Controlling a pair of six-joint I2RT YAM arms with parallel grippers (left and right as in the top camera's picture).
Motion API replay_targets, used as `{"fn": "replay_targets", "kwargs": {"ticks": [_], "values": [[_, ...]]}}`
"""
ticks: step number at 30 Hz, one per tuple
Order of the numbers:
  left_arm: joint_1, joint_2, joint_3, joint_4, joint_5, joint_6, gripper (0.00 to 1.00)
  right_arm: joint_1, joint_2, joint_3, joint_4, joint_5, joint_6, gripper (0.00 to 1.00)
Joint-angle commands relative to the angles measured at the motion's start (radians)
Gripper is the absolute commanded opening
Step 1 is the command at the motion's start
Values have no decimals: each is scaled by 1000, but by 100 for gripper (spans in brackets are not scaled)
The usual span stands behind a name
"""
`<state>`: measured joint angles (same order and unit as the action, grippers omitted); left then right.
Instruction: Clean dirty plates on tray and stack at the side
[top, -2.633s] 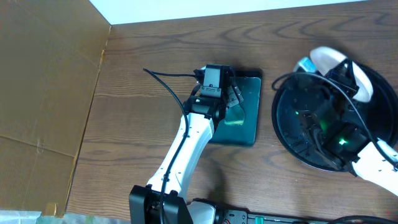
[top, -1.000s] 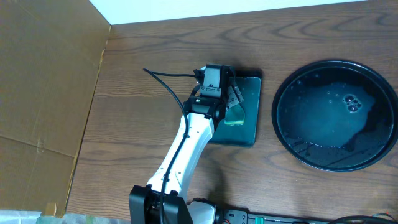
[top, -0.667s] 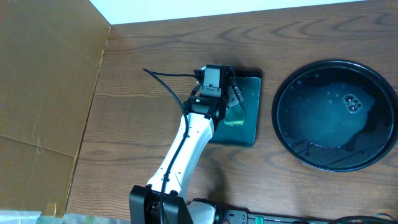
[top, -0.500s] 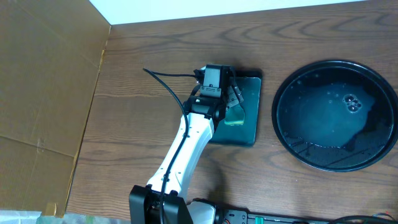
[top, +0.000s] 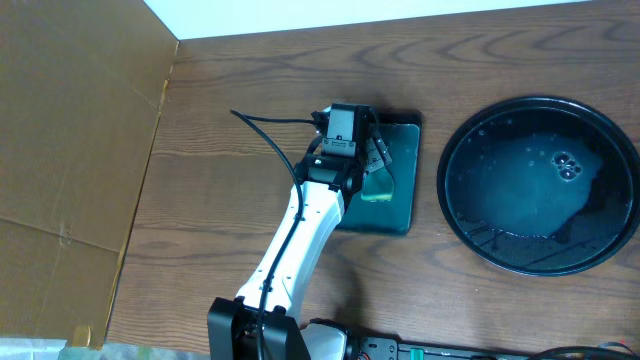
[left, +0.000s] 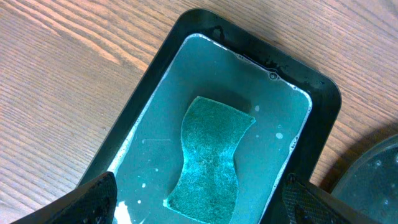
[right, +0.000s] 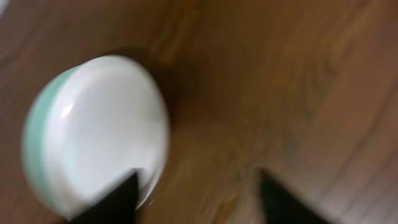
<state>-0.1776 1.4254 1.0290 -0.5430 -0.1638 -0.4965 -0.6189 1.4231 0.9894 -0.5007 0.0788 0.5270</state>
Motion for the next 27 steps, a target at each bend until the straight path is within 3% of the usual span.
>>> {"fn": "replay_targets", "kwargs": {"ticks": [1, 8, 13, 19, 27], "values": [[4, 0, 22, -3, -12, 6, 86, -19, 80, -36, 16, 119, 145, 2], [4, 0, 22, -3, -12, 6, 86, -34, 293, -37, 120, 92, 175, 1], [4, 0, 22, -3, -12, 6, 86, -26, 393, -37, 271, -113, 149, 1], [4, 0, 22, -3, -13, 6, 86, 19, 406, -31, 367, -208, 109, 1], [4, 0, 22, -3, -12, 6, 86, 51, 361, -4, 327, -238, 18, 1]]}}
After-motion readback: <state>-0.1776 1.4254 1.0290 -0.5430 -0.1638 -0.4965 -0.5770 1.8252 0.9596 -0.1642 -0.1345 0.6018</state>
